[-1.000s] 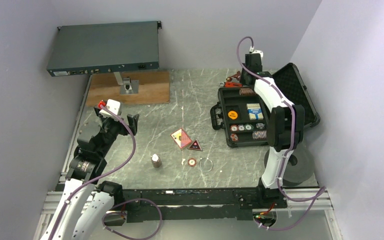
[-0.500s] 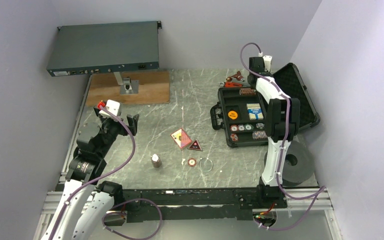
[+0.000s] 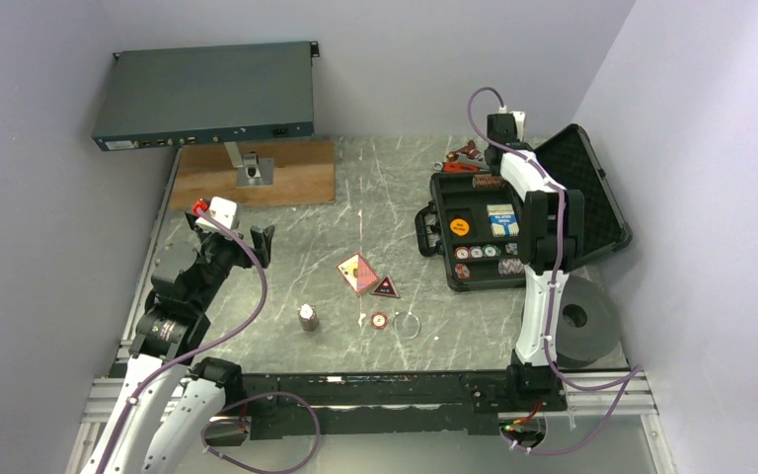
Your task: Pack up texas hold em set
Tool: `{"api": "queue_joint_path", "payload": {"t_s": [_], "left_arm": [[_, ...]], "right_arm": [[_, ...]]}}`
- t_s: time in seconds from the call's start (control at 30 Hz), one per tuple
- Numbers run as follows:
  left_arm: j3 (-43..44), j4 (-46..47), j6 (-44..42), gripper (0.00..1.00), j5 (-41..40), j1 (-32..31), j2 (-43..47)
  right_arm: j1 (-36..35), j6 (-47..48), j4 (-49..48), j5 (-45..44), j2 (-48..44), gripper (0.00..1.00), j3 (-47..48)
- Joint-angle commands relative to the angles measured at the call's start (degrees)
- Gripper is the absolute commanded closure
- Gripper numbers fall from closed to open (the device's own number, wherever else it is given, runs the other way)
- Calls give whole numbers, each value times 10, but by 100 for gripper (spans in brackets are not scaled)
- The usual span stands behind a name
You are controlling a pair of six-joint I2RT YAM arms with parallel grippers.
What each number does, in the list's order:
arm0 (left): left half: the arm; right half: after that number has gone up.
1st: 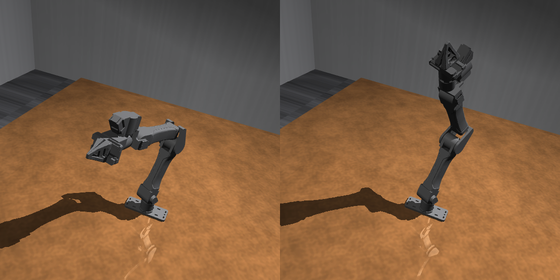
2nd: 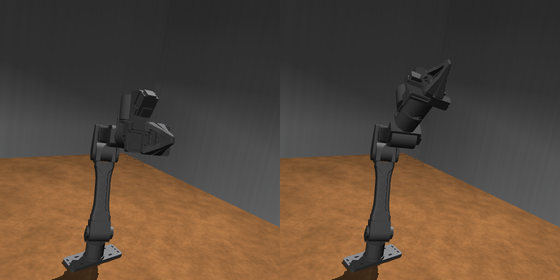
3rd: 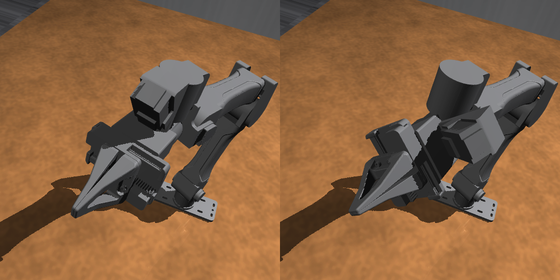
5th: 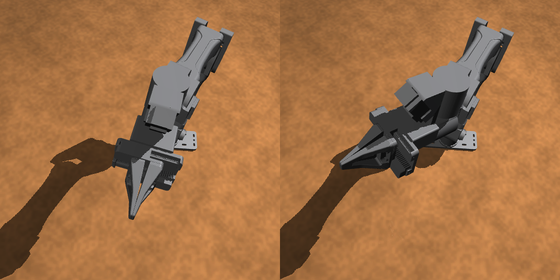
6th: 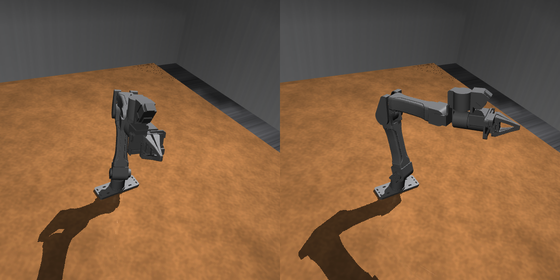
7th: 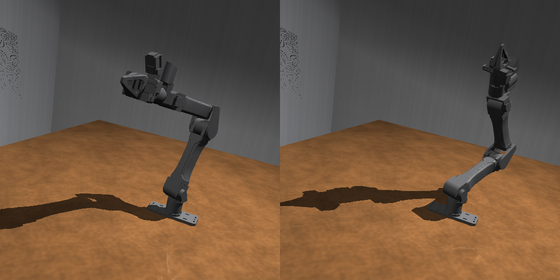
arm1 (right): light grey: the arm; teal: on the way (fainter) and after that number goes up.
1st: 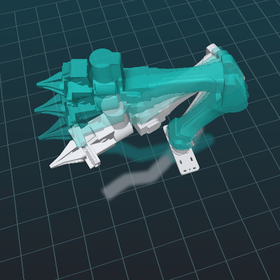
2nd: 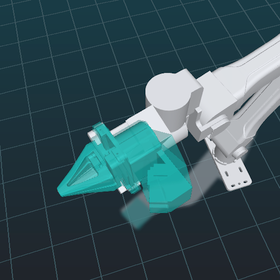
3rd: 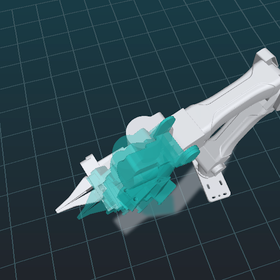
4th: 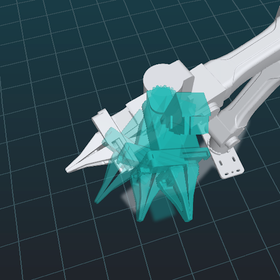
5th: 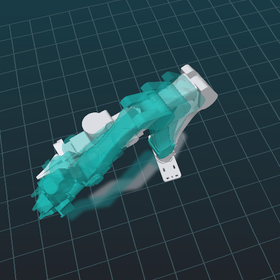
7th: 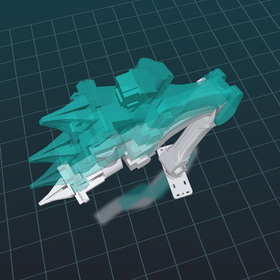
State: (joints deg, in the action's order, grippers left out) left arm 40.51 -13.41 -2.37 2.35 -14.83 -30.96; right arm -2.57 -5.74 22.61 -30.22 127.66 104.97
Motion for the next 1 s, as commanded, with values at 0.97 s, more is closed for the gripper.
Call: {"api": "queue_joint_path", "payload": {"t_s": [0.97], "left_arm": [[10, 11, -2, 11, 7, -2, 9]], "right_arm": [[-25, -16, 18, 45, -103, 96, -37]]}}
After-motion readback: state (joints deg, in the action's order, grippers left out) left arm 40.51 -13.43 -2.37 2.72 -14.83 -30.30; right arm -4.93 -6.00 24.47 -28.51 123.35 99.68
